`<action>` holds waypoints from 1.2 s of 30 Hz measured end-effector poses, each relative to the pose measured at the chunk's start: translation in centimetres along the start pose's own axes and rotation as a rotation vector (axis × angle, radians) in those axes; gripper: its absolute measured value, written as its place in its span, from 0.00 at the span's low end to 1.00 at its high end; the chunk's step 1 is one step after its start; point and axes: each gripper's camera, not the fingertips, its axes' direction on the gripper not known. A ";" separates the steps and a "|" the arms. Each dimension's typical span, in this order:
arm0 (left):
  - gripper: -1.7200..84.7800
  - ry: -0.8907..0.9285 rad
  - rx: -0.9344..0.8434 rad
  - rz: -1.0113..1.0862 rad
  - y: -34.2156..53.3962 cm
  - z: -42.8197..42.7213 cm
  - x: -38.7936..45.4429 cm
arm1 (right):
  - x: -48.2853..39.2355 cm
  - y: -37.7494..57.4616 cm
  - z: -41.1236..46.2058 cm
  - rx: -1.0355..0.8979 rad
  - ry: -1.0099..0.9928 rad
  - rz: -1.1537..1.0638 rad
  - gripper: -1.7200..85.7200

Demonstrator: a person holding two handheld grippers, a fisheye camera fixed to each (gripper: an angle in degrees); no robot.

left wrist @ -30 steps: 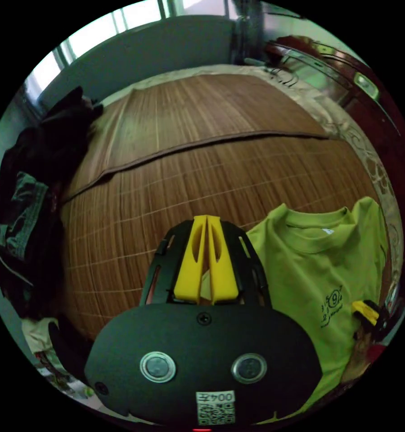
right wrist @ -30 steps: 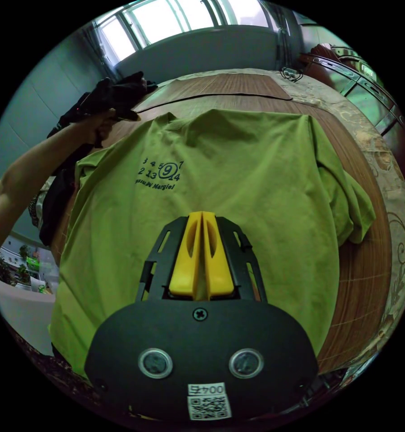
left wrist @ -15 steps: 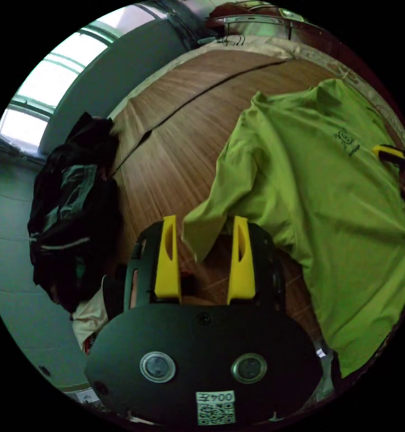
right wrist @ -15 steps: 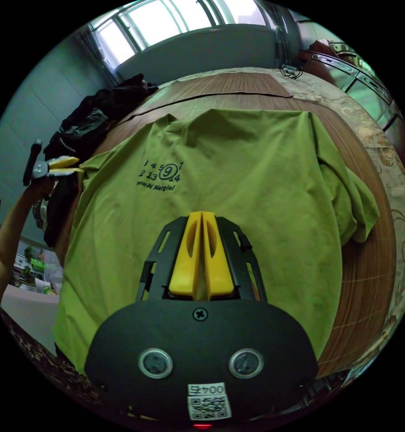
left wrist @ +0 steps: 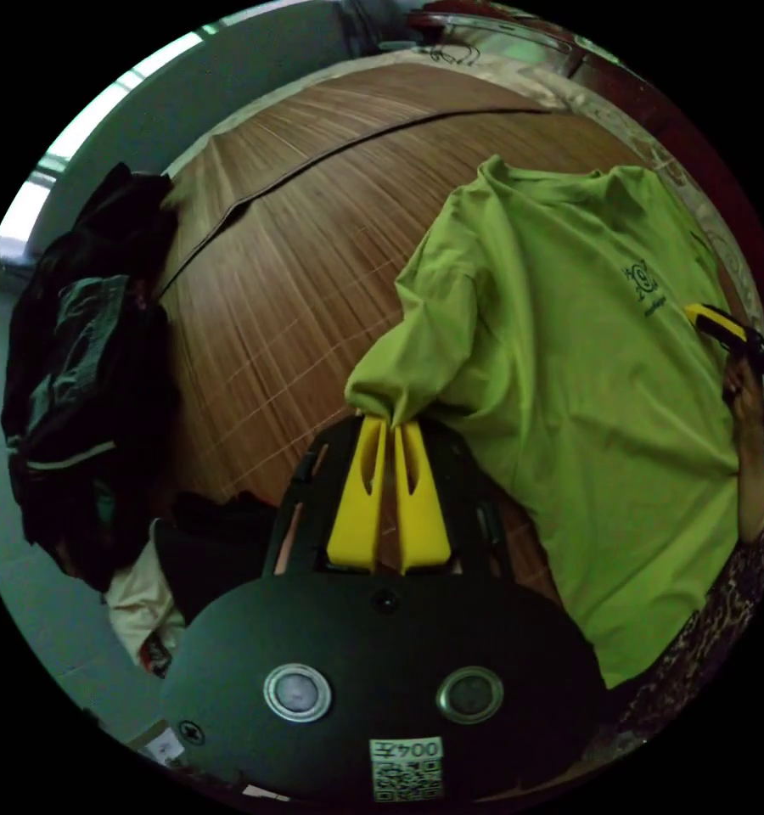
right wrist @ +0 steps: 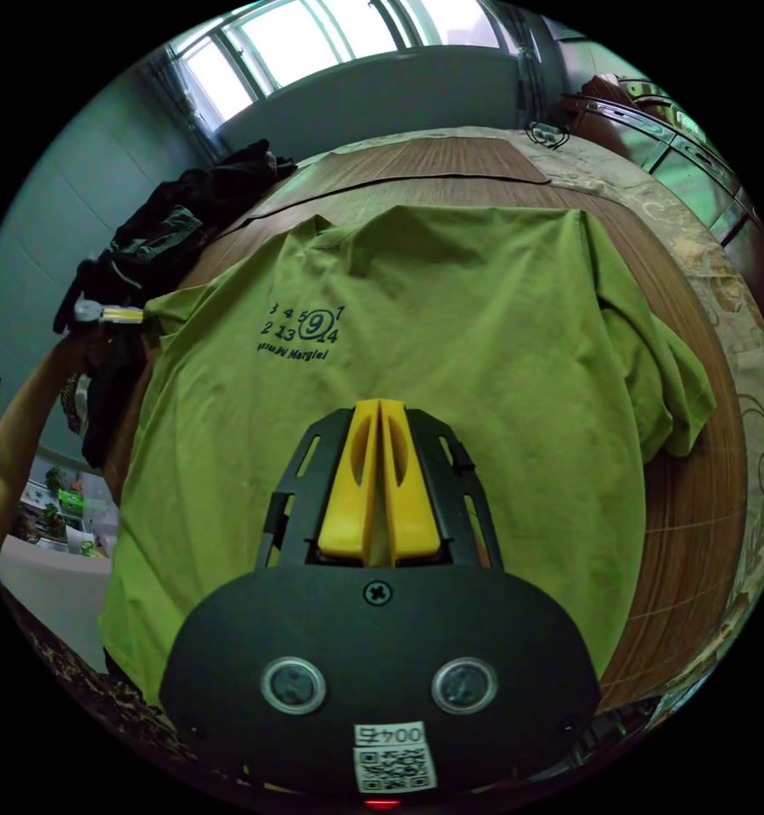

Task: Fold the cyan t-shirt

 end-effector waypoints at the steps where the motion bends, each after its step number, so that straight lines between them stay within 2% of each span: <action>1: 0.04 -0.024 -0.060 -0.002 -0.6 -1.2 -0.3 | -0.1 0.0 -0.1 -0.001 0.002 0.000 0.01; 4: 0.03 0.030 -0.177 -0.066 -1.5 -3.3 -2.5 | -0.4 -0.2 -0.5 -0.002 -0.001 0.001 0.01; 7: 0.03 0.081 -0.307 -0.123 -1.6 -1.9 -4.4 | -0.8 -0.3 -0.9 -0.003 0.001 0.000 0.01; 10: 0.03 0.014 -0.439 -0.223 -0.2 1.9 -6.0 | -1.3 -0.5 -1.3 -0.003 0.010 -0.003 0.01; 12: 0.03 -0.026 -0.464 -0.329 1.2 3.3 -6.9 | -1.6 -0.6 -1.6 -0.003 0.020 -0.007 0.01; 13: 0.03 -0.059 -0.400 -0.392 2.0 2.8 -6.8 | -1.9 -0.7 -1.8 -0.003 0.031 -0.012 0.01; 15: 0.03 -0.084 -0.133 -0.449 2.2 -0.4 -4.4 | -2.5 -0.9 -2.1 -0.004 0.054 -0.021 0.01; 16: 0.03 -0.093 -0.047 -0.429 2.1 -1.5 -3.2 | -2.9 -1.0 -2.3 -0.004 0.071 -0.028 0.01; 17: 0.03 -0.082 0.127 -0.351 1.7 -3.6 -0.4 | -3.1 -1.1 -2.4 -0.004 0.080 -0.032 0.01; 19: 0.03 -0.016 0.293 -0.202 0.6 -5.3 4.2 | -3.8 -1.3 -2.8 -0.003 0.104 -0.042 0.01; 21: 0.03 0.027 0.293 -0.061 -2.3 -4.4 9.9 | -4.3 -1.5 -3.2 -0.003 0.122 -0.049 0.01; 25: 0.03 -0.024 0.180 0.023 -6.4 -0.6 16.1 | -5.7 -2.0 -3.9 -0.001 0.182 -0.074 0.01; 26: 0.03 -0.076 0.102 0.017 -7.2 1.0 17.3 | -6.0 -2.1 -4.0 -0.001 0.191 -0.077 0.01; 27: 0.03 -0.128 0.126 0.008 -7.3 1.3 18.1 | -6.3 -2.3 -4.3 -0.001 0.205 -0.084 0.01; 30: 0.03 -0.119 0.106 -0.053 -7.0 1.1 18.4 | -6.4 -3.0 -5.4 -0.013 0.153 -0.086 0.02; 32: 0.03 -0.113 0.190 -0.084 -5.2 -1.0 19.1 | -5.7 -3.6 -7.0 -0.003 0.065 -0.082 0.02; 36: 0.03 0.033 0.337 -0.102 -0.2 -3.6 21.4 | -2.3 -7.2 -11.2 0.090 0.074 -0.032 0.08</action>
